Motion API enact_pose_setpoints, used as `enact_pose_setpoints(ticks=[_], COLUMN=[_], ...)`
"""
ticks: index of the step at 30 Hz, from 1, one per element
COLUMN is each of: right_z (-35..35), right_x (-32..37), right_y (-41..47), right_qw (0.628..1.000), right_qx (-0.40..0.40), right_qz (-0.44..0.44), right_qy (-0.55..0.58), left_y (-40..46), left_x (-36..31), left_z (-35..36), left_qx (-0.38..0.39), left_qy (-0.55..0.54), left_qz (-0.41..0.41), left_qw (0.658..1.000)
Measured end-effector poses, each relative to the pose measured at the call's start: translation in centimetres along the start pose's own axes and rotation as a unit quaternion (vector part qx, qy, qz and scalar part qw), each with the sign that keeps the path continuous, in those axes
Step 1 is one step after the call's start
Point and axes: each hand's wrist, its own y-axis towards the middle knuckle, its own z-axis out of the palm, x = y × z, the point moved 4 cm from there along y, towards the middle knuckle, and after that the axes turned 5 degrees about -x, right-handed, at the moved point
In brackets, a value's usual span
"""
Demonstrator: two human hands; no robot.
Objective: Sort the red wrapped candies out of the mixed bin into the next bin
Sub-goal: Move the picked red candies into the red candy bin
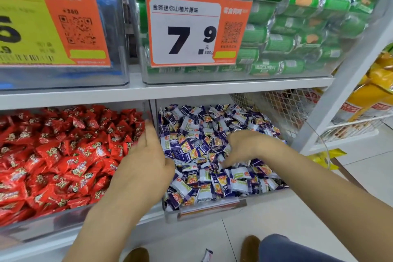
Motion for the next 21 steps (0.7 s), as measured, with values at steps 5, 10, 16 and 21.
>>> enact_pose_setpoints(ticks=[5, 10, 16, 21], right_z=[0.6, 1.2, 1.9, 2.0], right_x=[-1.5, -3.5, -3.6, -3.2], right_y=[-0.7, -0.8, 0.7, 2.3], right_qw=[0.988, 0.999, 0.995, 0.977], right_qx=[-0.029, -0.019, 0.039, 0.047], right_qz=[0.016, 0.008, -0.015, -0.011], right_qy=[-0.148, -0.034, 0.094, 0.21], left_y=[-1.2, 3.2, 7.6, 8.3], left_x=[-6.2, -7.8, -6.0, -6.0], left_z=[0.3, 5.7, 7.9, 9.7], left_qx=[-0.141, 0.165, 0.24, 0.242], left_qy=[-0.001, 0.105, 0.068, -0.112], left_qz=[0.205, 0.014, -0.136, -0.221], left_qw=[0.969, 0.981, 0.959, 0.938])
